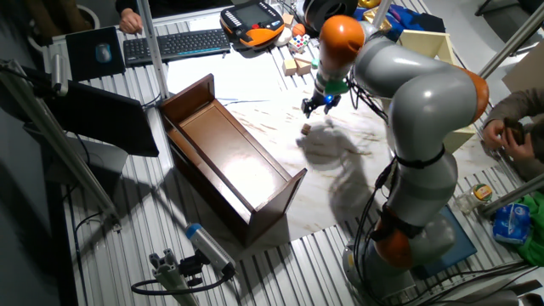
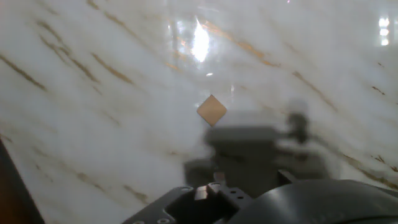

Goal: Put the object on the shelf

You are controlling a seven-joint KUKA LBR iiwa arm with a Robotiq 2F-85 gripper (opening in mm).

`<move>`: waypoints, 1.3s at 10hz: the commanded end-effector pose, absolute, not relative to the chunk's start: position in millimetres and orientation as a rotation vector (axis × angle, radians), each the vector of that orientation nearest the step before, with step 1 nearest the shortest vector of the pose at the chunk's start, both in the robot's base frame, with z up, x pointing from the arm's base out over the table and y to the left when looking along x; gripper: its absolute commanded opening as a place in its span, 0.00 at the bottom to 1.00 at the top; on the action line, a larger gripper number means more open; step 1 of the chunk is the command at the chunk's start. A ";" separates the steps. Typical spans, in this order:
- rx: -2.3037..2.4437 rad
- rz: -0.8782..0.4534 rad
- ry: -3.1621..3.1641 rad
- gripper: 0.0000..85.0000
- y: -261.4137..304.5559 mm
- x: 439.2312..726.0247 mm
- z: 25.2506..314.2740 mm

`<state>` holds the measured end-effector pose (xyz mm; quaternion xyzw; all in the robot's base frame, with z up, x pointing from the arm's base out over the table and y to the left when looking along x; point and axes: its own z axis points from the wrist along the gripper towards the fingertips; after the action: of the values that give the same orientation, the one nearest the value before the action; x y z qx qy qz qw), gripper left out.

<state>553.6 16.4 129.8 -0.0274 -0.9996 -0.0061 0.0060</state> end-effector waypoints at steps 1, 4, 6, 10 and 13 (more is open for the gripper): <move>-0.095 -0.022 -3.137 0.80 17.6 553.2 88.4; -0.121 -0.023 -3.128 0.80 17.7 556.0 74.2; -0.117 -0.040 -3.129 0.80 17.4 559.4 64.6; -0.117 -0.068 -3.145 0.80 21.0 562.1 50.3; -0.133 -0.045 -3.158 0.80 25.6 561.3 44.3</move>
<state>561.7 25.2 42.8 -0.0423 -0.9989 -0.0153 -0.0109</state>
